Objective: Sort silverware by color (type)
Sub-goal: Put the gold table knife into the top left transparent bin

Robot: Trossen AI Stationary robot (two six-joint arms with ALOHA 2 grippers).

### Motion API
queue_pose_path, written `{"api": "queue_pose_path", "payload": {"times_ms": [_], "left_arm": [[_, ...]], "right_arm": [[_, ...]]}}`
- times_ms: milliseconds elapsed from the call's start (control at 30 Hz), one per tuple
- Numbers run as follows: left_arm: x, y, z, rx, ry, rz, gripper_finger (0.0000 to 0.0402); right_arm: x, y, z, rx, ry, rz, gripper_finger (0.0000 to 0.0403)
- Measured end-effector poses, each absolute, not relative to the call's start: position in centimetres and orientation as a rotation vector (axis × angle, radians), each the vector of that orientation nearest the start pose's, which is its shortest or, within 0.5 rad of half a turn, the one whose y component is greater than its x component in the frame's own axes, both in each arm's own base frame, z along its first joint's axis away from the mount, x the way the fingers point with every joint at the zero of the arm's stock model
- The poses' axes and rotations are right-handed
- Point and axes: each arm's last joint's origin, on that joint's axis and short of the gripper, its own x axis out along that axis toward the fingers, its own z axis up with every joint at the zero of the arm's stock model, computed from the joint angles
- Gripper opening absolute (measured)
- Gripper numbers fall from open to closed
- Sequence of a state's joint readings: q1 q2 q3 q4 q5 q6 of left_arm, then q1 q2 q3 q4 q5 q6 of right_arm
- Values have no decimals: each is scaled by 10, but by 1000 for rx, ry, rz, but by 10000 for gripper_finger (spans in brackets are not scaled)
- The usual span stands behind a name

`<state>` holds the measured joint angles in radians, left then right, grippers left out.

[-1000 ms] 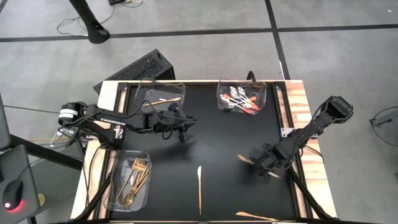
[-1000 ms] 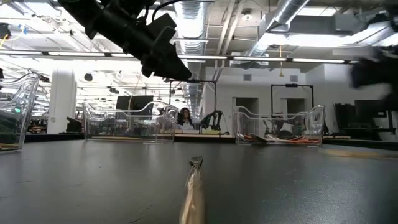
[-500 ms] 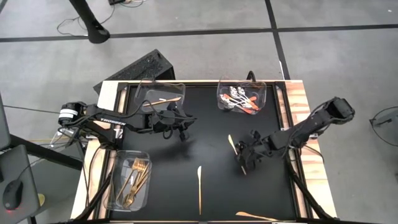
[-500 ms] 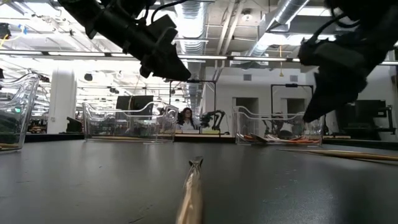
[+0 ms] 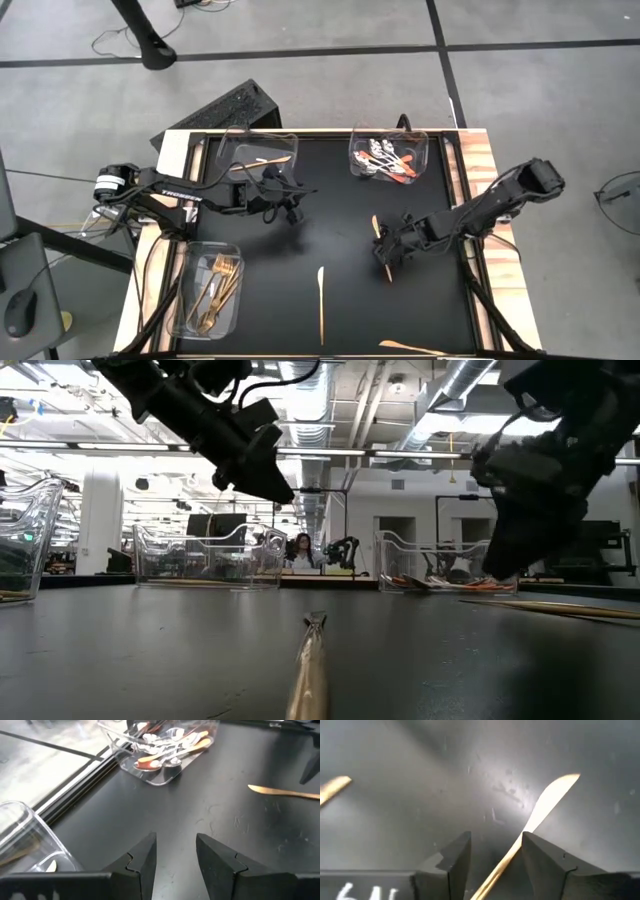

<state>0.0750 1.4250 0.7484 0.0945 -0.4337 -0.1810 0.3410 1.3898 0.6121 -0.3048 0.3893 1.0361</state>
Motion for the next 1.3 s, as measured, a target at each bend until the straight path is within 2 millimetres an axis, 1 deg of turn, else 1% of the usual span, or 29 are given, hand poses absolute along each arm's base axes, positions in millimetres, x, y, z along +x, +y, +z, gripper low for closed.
{"api": "queue_pose_path", "payload": {"times_ms": [67,167,300,433,533,633,667,733,900,1000,1200,1300], "left_arm": [[286,34,205,-67,540,547,124],[287,34,206,-72,537,549,124],[286,34,206,-72,536,552,124],[286,34,206,-72,537,551,124],[286,34,205,-74,538,548,123],[286,34,205,-80,544,547,123],[286,34,205,-80,548,547,123],[285,34,204,-79,556,548,123],[285,34,204,-87,559,550,123],[285,34,203,-94,558,552,123],[286,31,204,-84,557,537,123],[286,30,204,-78,552,534,123]], "right_arm": [[228,75,143,537,909,-557,201],[237,85,136,485,985,-597,190],[248,90,129,389,1112,-725,167],[260,95,121,295,1192,-748,138],[268,99,119,248,1228,-706,100],[270,101,120,219,1246,-672,44],[269,101,122,216,1249,-656,27],[268,101,127,219,1247,-630,13],[261,98,147,213,1230,-590,10],[258,95,167,197,1141,-573,5],[248,86,202,165,995,-576,3],[244,81,212,188,982,-551,5]]}}
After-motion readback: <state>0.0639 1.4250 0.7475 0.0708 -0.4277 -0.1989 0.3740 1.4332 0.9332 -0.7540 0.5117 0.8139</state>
